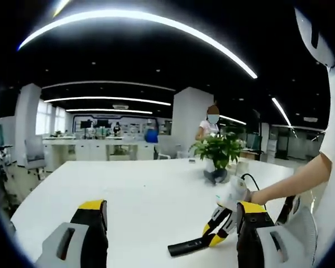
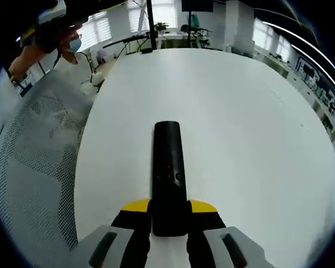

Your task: Press the specified remote control buttons in sequence, fully releasing each button before pressing the next.

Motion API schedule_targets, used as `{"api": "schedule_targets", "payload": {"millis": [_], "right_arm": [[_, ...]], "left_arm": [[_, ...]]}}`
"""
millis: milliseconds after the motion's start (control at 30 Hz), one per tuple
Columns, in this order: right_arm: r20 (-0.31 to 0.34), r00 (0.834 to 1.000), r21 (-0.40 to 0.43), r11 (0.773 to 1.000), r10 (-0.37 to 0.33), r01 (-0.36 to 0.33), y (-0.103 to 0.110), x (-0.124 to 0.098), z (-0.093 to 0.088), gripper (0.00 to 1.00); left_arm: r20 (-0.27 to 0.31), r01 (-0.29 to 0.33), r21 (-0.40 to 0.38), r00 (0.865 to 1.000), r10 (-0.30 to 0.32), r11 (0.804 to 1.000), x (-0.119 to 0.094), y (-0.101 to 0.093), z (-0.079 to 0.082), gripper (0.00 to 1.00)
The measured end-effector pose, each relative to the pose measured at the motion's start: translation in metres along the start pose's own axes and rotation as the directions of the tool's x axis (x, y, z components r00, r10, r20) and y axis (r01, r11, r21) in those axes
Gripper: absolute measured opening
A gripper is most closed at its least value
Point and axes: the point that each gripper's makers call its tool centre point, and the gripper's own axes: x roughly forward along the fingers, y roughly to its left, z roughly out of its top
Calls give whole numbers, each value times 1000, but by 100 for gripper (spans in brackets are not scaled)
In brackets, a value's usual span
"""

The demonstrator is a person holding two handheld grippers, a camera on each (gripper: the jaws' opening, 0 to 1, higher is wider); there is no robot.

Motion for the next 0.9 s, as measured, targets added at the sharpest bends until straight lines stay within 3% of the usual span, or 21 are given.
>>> {"api": "schedule_targets", "payload": {"millis": [467,667,900], "right_arm": [[-37,999,-1,1000,-18,18,-40,1,0,21],[-70,997,-64,998,-25,20,-55,0,-1,21],[-68,997,-84,996,-22,17,-73,0,-1,21]], "left_arm": [[-5,-9,-24,1000,9,1000,-1,6,-1,99],[-10,-8,-30,1000,7,1000,-1,5,-3,99],[-24,-11,-37,1000,10,999,-4,5,-8,99]]}}
